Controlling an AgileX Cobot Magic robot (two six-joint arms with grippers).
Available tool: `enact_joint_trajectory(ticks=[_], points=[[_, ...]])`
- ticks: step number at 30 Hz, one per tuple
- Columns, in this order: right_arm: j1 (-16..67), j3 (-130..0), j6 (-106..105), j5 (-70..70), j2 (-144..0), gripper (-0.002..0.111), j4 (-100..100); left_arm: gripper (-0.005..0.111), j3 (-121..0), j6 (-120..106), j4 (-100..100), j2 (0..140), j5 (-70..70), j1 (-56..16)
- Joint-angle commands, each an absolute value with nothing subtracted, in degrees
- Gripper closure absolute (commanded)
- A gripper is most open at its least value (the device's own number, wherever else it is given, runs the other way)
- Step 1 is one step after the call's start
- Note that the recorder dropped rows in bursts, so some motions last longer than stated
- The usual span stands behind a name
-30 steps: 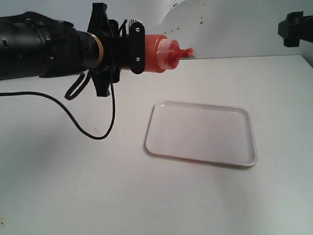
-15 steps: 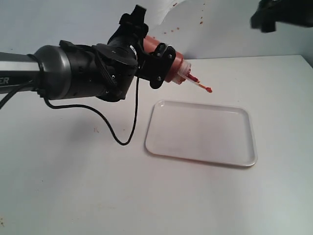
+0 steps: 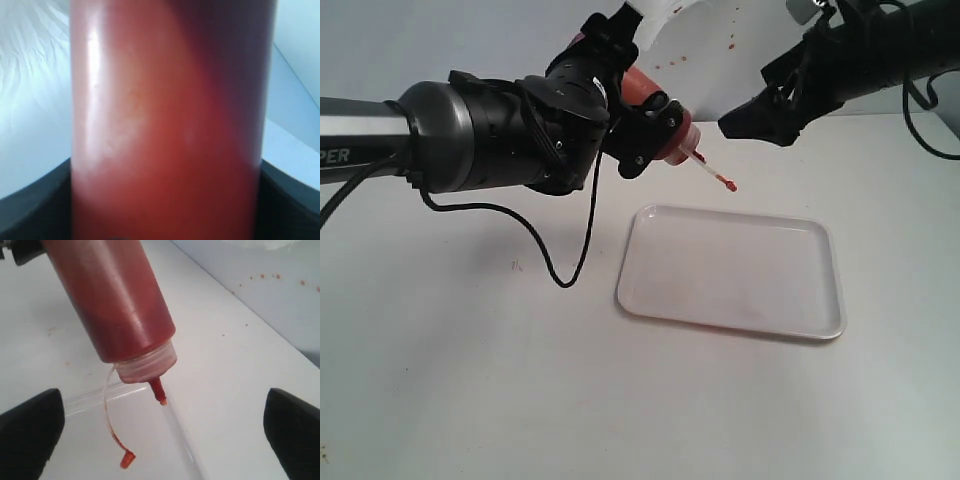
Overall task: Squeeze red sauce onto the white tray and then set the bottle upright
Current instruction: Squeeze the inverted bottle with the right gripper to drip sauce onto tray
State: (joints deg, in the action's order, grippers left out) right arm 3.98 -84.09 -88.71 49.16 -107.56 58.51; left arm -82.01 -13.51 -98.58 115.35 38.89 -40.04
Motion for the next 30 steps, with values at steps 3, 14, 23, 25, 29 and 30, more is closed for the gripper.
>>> enact_joint_trajectory(ticks=[3,14,23,25,29,30], points=[[7.5,-84.4,-96.4,49.6,-109.6,0.003,59.8,0.107,-82.9,-16.7,-99.9,114.7,37.8,-40.2],[16.3,-84.4,-102.2,32.5,-112.4,0.003,59.8,0.107,-82.9,-16.7,-99.9,114.7,35.9,-40.2],[18.1,-84.4,-105.6,28.9,-115.6,0.008,66.9,0.107,-82.9,-16.6,-99.9,114.7,32.9,-40.2],[18.1,-84.4,-106.6,28.9,-115.6,0.024,67.3,0.107,-82.9,-16.6,-99.9,114.7,32.9,-40.2],[18.1,-84.4,-106.6,29.2,-115.5,0.089,66.6,0.107,-82.9,-16.6,-99.9,114.7,33.0,-40.2],[18.1,-84.4,-106.6,29.6,-115.5,0.104,66.5,0.107,-82.9,-16.6,-99.9,114.7,33.0,-40.2]])
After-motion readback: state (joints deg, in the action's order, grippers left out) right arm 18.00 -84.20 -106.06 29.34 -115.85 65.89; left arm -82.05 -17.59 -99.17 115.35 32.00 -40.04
